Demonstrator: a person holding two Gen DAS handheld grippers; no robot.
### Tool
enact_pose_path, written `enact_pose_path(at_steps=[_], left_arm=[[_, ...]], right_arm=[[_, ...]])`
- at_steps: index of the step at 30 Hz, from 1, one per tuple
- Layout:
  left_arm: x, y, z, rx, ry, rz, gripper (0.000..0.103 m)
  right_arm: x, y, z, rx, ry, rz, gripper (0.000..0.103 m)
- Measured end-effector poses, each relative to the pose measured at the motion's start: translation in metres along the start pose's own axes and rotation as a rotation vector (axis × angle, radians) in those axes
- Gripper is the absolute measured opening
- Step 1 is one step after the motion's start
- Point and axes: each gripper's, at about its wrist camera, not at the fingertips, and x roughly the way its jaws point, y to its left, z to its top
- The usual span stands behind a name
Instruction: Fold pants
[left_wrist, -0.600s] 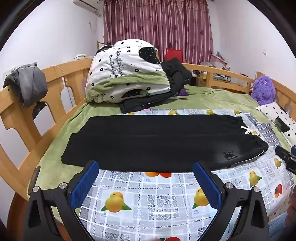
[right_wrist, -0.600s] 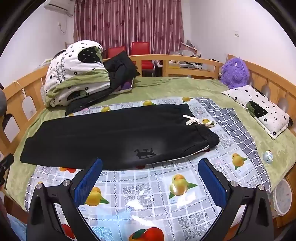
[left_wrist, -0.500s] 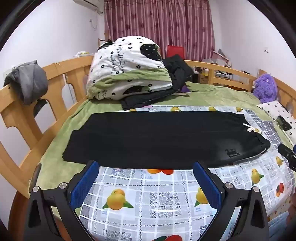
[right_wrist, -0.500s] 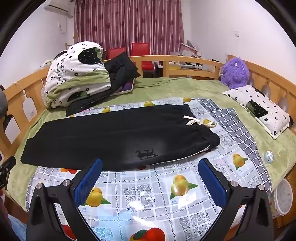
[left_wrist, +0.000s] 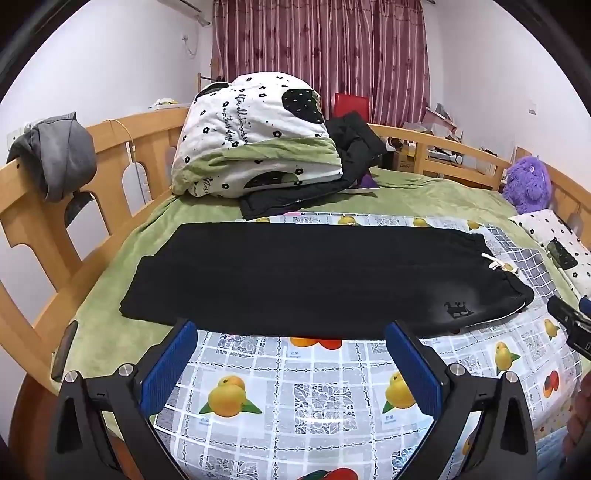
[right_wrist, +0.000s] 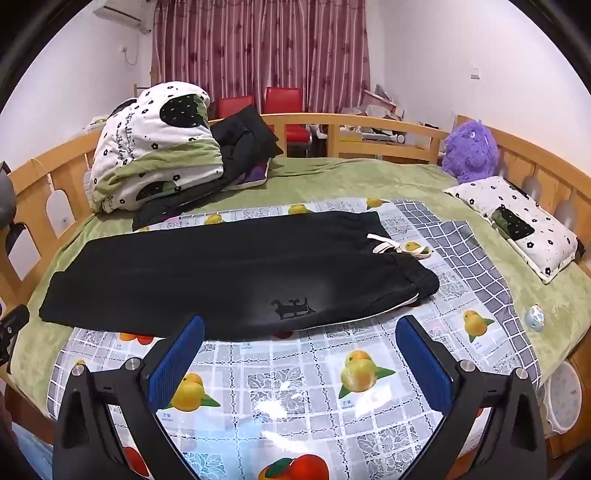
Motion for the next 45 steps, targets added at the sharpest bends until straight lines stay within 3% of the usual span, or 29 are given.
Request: enact_pose_path(at_steps=[45], left_arm=[[-0.008,0.005,-0.001,-0.005,-0.013,-0.034,0.103]], right_arm=[[-0.008,0.011,0.0,-0.02,-0.016,0.002,0.102]])
